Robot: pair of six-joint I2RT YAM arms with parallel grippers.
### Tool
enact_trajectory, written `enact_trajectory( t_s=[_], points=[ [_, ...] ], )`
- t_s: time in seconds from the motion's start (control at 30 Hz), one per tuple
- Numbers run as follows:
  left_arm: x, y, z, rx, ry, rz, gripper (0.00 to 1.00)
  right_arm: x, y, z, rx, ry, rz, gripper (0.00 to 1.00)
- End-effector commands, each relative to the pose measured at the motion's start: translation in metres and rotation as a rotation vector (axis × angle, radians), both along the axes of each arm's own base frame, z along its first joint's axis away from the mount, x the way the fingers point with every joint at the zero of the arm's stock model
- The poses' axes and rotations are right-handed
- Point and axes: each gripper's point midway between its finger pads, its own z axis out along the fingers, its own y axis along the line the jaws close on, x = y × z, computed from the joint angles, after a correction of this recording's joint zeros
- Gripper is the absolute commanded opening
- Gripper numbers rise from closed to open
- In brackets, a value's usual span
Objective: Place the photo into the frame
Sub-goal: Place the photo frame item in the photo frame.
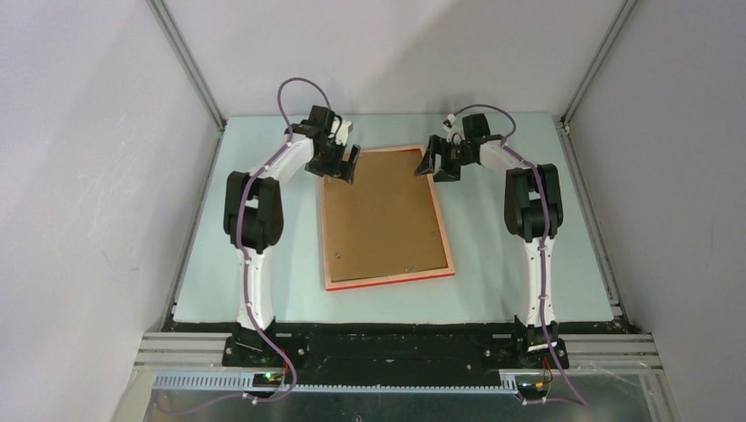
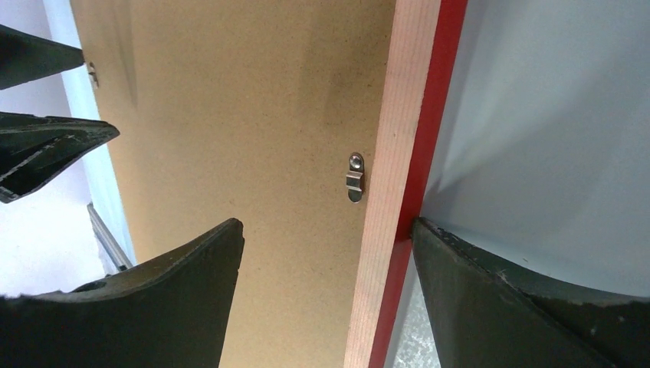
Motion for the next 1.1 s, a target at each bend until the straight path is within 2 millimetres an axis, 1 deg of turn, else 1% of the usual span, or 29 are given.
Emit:
enact_trajectory(
  t_s=[0.0, 0.03, 0.13, 0.4, 0.63, 0.73, 0.83, 0.93, 0.97, 1.0, 1.03, 1.07],
  points=[
    [0.015, -0.025, 0.062, -0.061, -0.171, -0.011, 1.00, -0.015, 0.016, 0.020, -0.012, -0.043, 0.050, 0.84],
    [0.016, -0.025, 0.062, -0.059, -0.172, -0.009, 1.00, -0.016, 0.015, 0.018, -0.021, -0.045, 0.049, 0.84],
    [0.015, -0.025, 0.056, -0.056, -0.160, -0.006, 1.00, -0.017, 0.013, 0.022, -0.026, -0.052, 0.048, 0.84],
    [0.006, -0.021, 0.039, -0.042, -0.114, 0.007, 1.00, -0.016, 0.013, 0.018, -0.025, -0.043, 0.046, 0.84],
    [-0.003, -0.003, 0.023, 0.006, -0.065, 0.122, 1.00, -0.016, 0.013, 0.018, -0.023, -0.041, 0.047, 0.84],
    [-0.003, -0.001, 0.023, -0.009, -0.059, 0.132, 1.00, -0.016, 0.013, 0.018, -0.024, -0.042, 0.047, 0.84],
    [-0.003, -0.002, 0.029, -0.018, -0.068, 0.122, 1.00, -0.017, 0.013, 0.019, -0.024, -0.041, 0.047, 0.84],
    [-0.008, -0.003, 0.031, -0.029, -0.065, 0.114, 1.00, -0.020, 0.012, 0.019, -0.033, -0.045, 0.049, 0.84],
    [-0.010, -0.003, 0.035, -0.031, -0.071, 0.112, 1.00, -0.021, 0.011, 0.016, -0.042, -0.045, 0.052, 0.84],
    [-0.012, -0.001, 0.035, -0.030, -0.068, 0.111, 1.00, -0.022, 0.009, 0.016, -0.057, -0.048, 0.048, 0.84],
    [-0.013, 0.000, 0.039, -0.030, -0.077, 0.110, 1.00, -0.022, 0.008, 0.015, -0.080, -0.058, 0.051, 0.84],
    [-0.017, 0.002, 0.038, -0.026, -0.070, 0.110, 1.00, -0.025, 0.008, 0.014, -0.095, -0.056, 0.056, 0.84]
  ],
)
